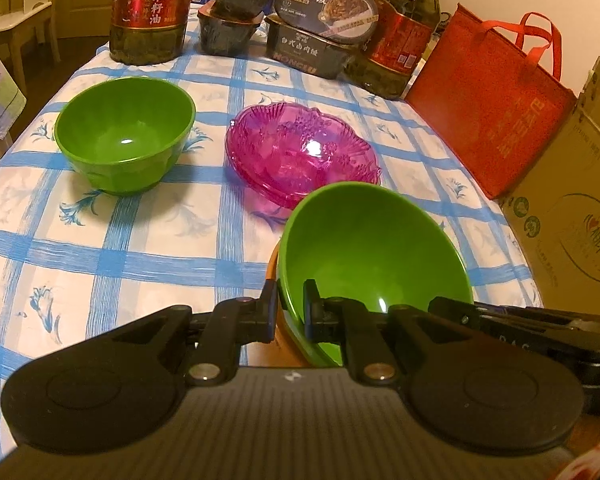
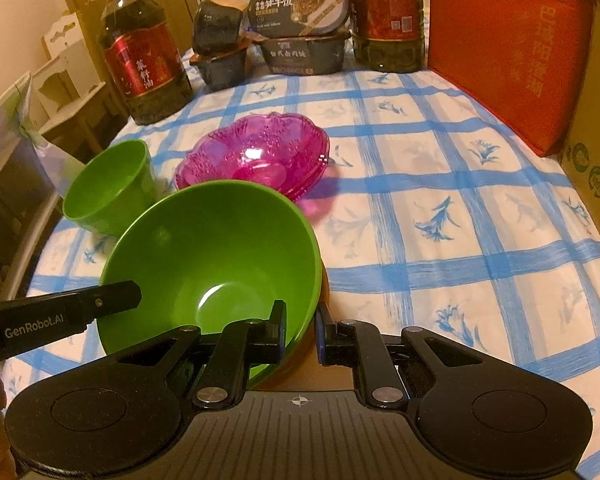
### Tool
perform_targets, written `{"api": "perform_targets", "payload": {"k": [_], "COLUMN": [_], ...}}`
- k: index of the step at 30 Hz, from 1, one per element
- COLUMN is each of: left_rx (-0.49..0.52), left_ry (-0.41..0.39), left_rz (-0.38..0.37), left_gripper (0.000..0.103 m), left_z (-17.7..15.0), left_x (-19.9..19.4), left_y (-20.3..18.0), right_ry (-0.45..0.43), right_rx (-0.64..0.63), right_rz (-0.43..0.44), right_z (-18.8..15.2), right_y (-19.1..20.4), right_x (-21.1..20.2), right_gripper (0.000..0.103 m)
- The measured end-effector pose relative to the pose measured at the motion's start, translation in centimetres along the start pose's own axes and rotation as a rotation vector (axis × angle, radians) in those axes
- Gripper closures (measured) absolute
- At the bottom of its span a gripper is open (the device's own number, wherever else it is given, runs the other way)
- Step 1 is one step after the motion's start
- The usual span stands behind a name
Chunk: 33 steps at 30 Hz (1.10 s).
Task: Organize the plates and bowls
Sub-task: 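Lower the green bowl into the orange bowl and open both tools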
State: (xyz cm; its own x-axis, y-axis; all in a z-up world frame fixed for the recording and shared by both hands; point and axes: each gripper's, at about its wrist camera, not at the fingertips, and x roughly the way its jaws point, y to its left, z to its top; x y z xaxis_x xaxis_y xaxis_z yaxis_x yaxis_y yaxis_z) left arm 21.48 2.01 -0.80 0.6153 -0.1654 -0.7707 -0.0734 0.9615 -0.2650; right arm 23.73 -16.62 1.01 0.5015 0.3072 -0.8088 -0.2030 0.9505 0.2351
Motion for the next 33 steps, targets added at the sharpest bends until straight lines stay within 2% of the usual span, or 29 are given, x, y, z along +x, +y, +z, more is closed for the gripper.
{"api": "perform_targets", "payload": {"k": [16, 17, 18, 19, 20, 21, 25, 30, 33], "left_rx": [-0.015, -0.024, -0.034, -0.041, -0.043, -0.043, -0.061, -0.08, -0.081], "left_ry": [0.014, 0.009, 0.002, -0.005, -0.011, -0.016, -0.035, -0.055, -0.064], "left_rz": [-0.007, -0.012, -0.017, -0.019, -0.017, -0.014, -0.022, -0.028, -0.028], "left_gripper": [0.091, 0.088, 0.083, 0.082, 0.082, 0.081, 0.079, 0.07, 0.069], "left_z": [-0.4, -0.4, -0.4, -0.3, -0.3, -0.2, -0.1, -0.7, -1.3], "left_x": [0.7, 0.6, 0.5, 0.4, 0.2, 0.1, -0.8, -2.1, -3.0], "left_y": [0.2, 0.3, 0.4, 0.5, 0.6, 0.6, 0.8, 0.9, 0.9], "right_ry": [-0.017, -0.024, -0.029, -0.038, -0.053, -0.067, -0.095, -0.096, -0.094], "right_rx": [-0.005, 0.007, 0.02, 0.034, 0.046, 0.052, 0.092, 0.129, 0.14], "right_rz": [-0.009, -0.003, 0.009, 0.021, 0.025, 0.026, 0.041, 0.043, 0.043], "right_z": [-0.1, -0.1, -0.2, -0.2, -0.3, -0.4, -0.6, -1.2, -1.9], "right_y": [-0.2, -0.4, -0.6, -0.8, -1.0, -1.2, -1.7, -2.3, -2.4], "right_x": [0.2, 0.2, 0.1, 0.0, -0.2, -0.5, -1.6, -3.0, -3.8], "right_gripper": [0.088, 0.085, 0.075, 0.068, 0.057, 0.055, 0.055, 0.054, 0.053]}}
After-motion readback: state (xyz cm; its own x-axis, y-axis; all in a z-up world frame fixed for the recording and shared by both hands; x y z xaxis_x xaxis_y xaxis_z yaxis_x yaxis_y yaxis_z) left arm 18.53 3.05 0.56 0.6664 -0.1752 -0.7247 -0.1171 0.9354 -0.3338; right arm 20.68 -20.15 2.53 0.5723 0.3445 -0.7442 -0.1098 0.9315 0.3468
